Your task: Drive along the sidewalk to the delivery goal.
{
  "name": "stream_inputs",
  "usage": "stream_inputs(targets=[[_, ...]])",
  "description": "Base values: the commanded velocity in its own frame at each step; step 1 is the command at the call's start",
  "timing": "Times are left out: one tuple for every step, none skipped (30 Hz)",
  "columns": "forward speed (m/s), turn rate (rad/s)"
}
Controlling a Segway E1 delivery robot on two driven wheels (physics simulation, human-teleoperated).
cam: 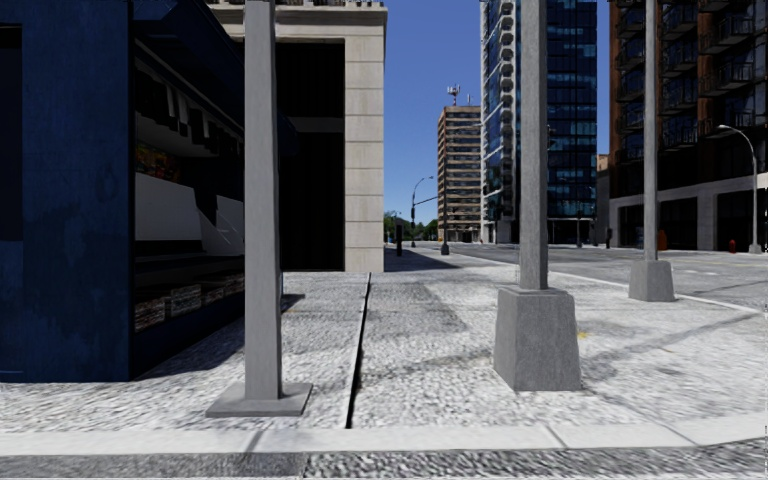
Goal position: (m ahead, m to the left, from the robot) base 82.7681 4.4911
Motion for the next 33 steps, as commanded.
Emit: stream_inputs(targets=[[1.37,0.0],[1.37,0.0],[1.37,0.0],[1.37,0.0],[1.37,0.0],[1.37,0.0],[1.37,0.0],[1.37,0.0],[1.37,0.0],[1.37,0.0],[1.37,-0.4],[1.37,-0.64],[1.37,-0.64],[1.37,-1.2],[1.37,-1.2],[1.37,-1.2],[1.37,0.0],[1.37,0.0],[1.37,0.0],[1.37,0.0],[1.37,0.0],[1.37,0.0],[1.37,0.0],[1.37,0.0],[1.37,0.0],[1.37,0.0],[1.37,0.0],[1.37,-0.29],[1.37,-0.29],[1.37,-0.53],[1.37,-0.73],[1.37,-0.75],[1.37,0.0]])
